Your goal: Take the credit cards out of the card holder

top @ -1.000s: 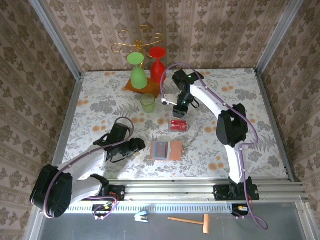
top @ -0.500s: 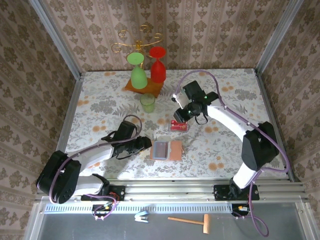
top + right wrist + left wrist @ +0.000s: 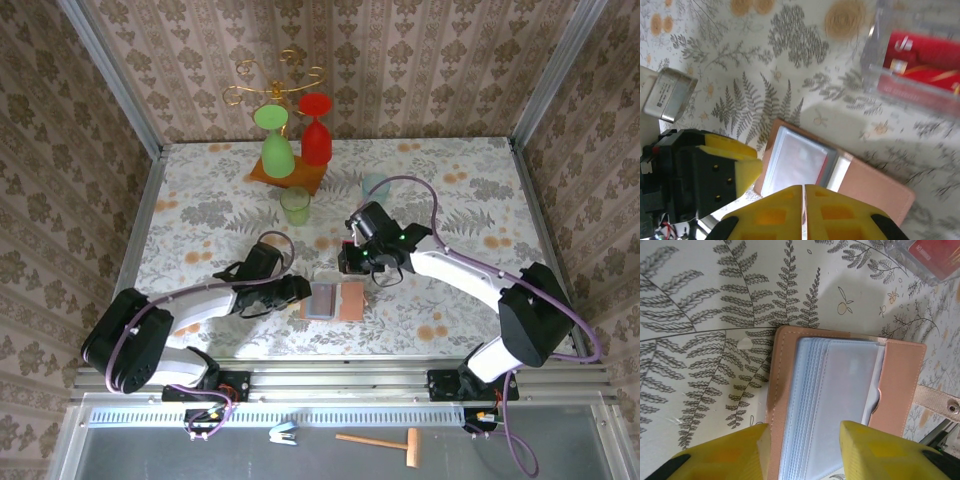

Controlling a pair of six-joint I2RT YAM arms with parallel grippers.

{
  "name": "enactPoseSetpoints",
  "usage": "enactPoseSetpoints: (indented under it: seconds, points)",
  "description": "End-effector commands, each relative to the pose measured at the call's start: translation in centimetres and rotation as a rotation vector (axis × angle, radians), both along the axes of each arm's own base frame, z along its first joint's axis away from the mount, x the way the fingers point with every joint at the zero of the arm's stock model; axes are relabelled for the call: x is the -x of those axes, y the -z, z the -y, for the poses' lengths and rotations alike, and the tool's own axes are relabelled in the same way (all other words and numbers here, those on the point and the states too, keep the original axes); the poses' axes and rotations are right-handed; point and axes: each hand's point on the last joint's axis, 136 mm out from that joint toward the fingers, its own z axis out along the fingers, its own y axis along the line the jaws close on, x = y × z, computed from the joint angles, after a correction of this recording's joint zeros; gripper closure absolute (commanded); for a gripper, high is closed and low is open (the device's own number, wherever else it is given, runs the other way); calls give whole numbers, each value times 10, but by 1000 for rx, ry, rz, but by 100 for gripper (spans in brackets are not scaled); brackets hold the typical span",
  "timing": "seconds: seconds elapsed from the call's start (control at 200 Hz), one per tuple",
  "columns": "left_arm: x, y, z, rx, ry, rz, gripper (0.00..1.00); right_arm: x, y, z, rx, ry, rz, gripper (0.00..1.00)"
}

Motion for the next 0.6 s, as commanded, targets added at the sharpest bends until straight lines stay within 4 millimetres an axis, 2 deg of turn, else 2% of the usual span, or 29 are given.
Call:
enactPoseSetpoints:
  seconds: [0.0, 0.295, 0.4, 0.595]
  points:
    - [1, -3, 9, 27, 8, -5, 59, 11, 0, -7, -35, 42, -63, 96]
    - [13, 4, 1, 11, -18, -21, 58, 25, 11, -9, -13, 49, -121, 92]
    - [14, 3, -1, 8, -23, -17, 58, 30, 16, -11, -28, 71, -160, 87]
    - [15, 2, -1, 16, -24, -15, 58, 39, 25, -24, -64, 71, -211, 85]
